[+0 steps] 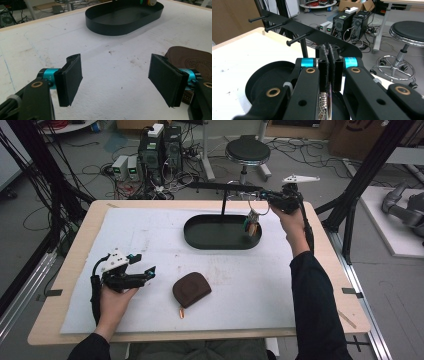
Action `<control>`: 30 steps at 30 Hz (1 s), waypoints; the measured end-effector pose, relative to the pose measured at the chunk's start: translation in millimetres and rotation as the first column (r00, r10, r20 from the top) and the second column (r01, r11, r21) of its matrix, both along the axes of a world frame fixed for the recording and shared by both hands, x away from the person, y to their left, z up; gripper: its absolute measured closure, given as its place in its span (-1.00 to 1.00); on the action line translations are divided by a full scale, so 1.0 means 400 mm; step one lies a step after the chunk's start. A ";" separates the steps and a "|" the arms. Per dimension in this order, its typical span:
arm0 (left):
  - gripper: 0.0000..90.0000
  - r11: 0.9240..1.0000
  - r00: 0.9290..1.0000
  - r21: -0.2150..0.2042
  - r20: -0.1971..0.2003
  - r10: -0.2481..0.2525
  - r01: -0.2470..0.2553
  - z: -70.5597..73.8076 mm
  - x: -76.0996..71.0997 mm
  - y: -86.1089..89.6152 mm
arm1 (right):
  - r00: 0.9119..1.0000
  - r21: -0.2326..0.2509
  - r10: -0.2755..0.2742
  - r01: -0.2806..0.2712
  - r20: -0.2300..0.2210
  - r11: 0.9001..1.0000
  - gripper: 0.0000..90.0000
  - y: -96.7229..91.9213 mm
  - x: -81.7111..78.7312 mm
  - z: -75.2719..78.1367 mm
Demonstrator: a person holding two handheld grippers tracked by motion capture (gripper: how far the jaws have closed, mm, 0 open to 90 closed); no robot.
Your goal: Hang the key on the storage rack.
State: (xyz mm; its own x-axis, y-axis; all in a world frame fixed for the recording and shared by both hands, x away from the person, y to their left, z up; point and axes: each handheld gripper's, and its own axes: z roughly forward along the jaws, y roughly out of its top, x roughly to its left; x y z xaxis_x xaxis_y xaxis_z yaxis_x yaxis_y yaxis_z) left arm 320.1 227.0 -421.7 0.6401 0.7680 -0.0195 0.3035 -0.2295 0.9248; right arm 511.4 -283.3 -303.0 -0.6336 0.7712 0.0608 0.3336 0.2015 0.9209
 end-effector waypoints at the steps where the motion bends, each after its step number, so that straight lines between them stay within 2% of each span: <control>1: -0.40 1.000 1.000 0.000 0.000 0.000 0.000 0.000 0.000 0.000 | 1.000 0.002 -0.007 0.007 0.000 1.000 0.96 0.000 0.001 -0.001; 30: -0.40 1.000 1.000 -0.006 0.000 -0.009 0.009 -0.001 -0.009 0.004 | 0.999 0.002 -0.045 0.045 -0.007 0.999 0.90 -0.008 0.023 -0.025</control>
